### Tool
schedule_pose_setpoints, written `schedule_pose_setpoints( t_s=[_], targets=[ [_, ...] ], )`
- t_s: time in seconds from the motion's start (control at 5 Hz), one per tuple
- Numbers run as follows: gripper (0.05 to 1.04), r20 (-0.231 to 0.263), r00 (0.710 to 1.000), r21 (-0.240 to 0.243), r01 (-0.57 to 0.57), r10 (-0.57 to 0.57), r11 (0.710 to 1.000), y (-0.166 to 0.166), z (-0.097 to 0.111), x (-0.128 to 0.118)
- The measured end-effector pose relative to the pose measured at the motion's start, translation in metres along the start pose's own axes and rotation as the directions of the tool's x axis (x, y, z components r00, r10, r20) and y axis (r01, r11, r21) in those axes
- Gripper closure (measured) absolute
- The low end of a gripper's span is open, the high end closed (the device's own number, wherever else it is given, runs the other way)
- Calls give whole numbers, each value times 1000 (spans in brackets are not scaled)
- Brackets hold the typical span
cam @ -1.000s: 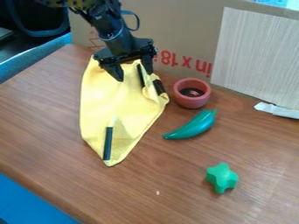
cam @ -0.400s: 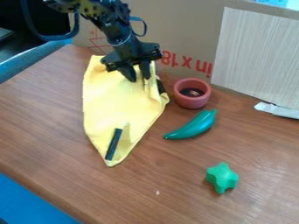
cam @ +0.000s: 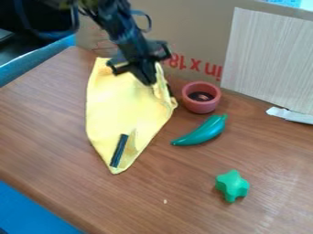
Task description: Unfold cloth from top right to bottom left
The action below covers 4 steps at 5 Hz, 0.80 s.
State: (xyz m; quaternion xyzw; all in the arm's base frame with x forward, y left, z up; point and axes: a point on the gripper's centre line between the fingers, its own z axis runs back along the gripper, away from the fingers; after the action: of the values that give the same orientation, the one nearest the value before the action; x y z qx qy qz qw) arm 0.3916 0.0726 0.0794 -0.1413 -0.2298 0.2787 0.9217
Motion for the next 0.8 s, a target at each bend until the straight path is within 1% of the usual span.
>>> schedule_pose_setpoints(
  t_s=[0.2,0.4,0.6,0.8],
  targets=[
    [1033,-9,999,-68,-35,35,997,9,33,12],
    [1033,-19,999,-106,-48,47,993,18,57,20],
    [1033,-46,995,-112,-88,83,990,40,76,26],
    [1033,-106,986,-75,-133,125,988,60,93,25]
  ],
)
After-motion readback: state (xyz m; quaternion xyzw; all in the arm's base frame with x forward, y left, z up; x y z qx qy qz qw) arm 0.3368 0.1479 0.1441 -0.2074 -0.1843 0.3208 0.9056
